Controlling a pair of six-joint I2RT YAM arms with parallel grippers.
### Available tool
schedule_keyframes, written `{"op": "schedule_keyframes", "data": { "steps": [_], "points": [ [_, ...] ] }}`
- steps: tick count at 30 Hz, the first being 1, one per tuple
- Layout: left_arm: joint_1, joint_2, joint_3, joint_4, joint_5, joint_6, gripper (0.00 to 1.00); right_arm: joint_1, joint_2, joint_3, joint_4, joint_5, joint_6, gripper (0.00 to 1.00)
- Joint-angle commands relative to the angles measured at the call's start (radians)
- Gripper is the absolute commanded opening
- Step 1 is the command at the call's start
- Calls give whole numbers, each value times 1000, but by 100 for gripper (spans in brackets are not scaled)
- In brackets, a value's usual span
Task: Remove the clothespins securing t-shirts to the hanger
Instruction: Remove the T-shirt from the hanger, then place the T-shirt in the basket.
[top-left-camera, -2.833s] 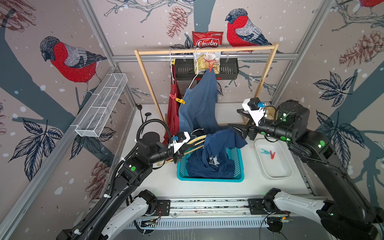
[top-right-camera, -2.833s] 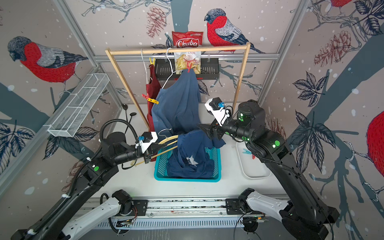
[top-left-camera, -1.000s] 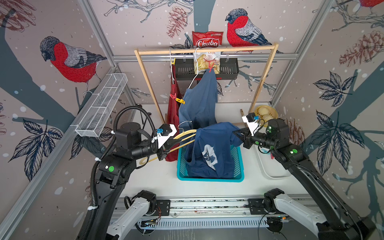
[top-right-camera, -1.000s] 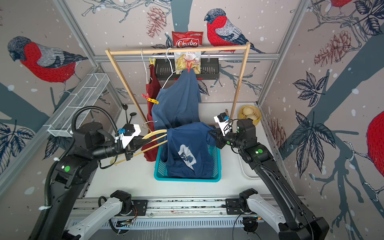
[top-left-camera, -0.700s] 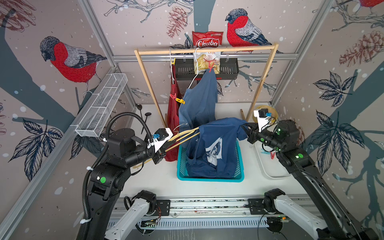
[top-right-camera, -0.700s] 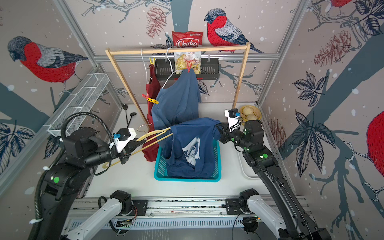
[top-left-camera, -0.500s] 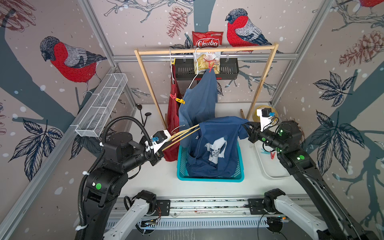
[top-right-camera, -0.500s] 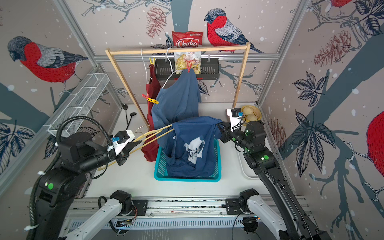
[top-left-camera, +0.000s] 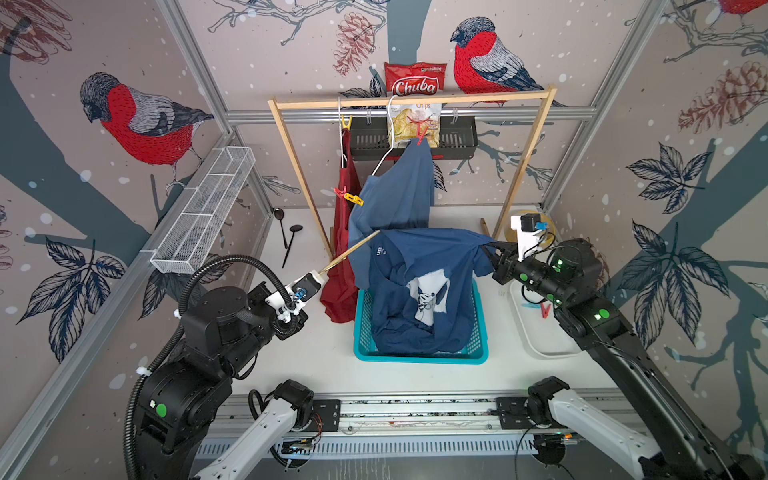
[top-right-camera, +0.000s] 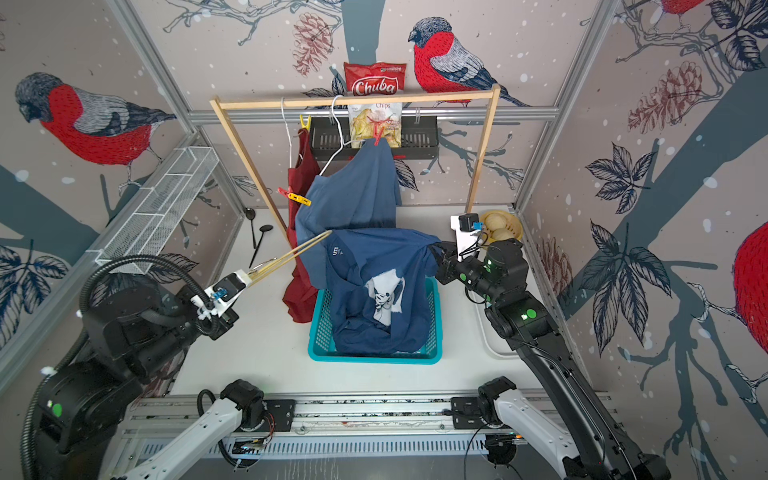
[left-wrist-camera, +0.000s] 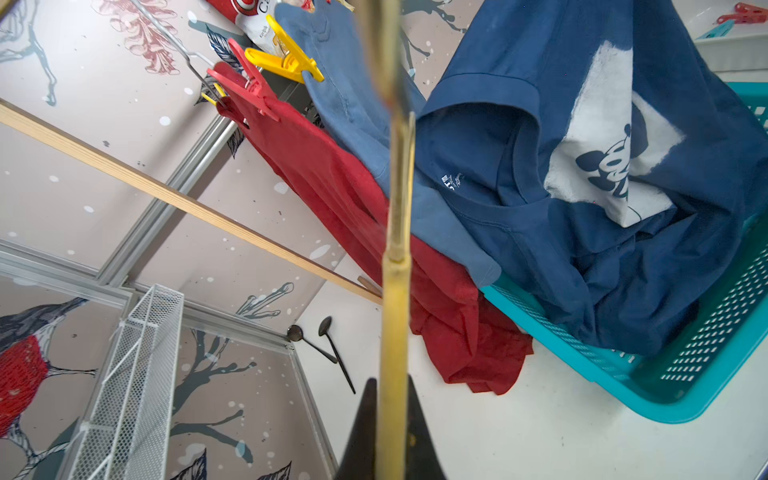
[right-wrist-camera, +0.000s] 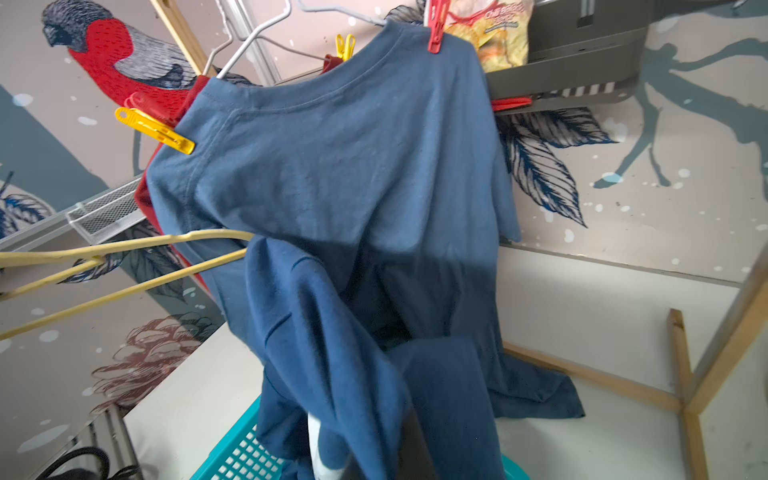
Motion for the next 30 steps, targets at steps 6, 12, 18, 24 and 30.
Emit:
{"op": "schedule_keyframes", "data": {
  "steps": [6,12,18,24,30],
  "points": [
    [-4,6,72,52,281,-88,0,16,50,0,0,-19,-35,0],
    [-3,-20,-34,326,334,-261,0,250,123,18,16,32,-61,0],
    [-4,39,-85,471,313,-381,0,467,281,34,111,49,-26,21],
    [-4,86,-54,453,302,-432,0,470,343,166,-129,262,-50,69],
    [-4,85,-66,458,329,-444,0,305,263,166,-214,265,15,74]
  ]
}}
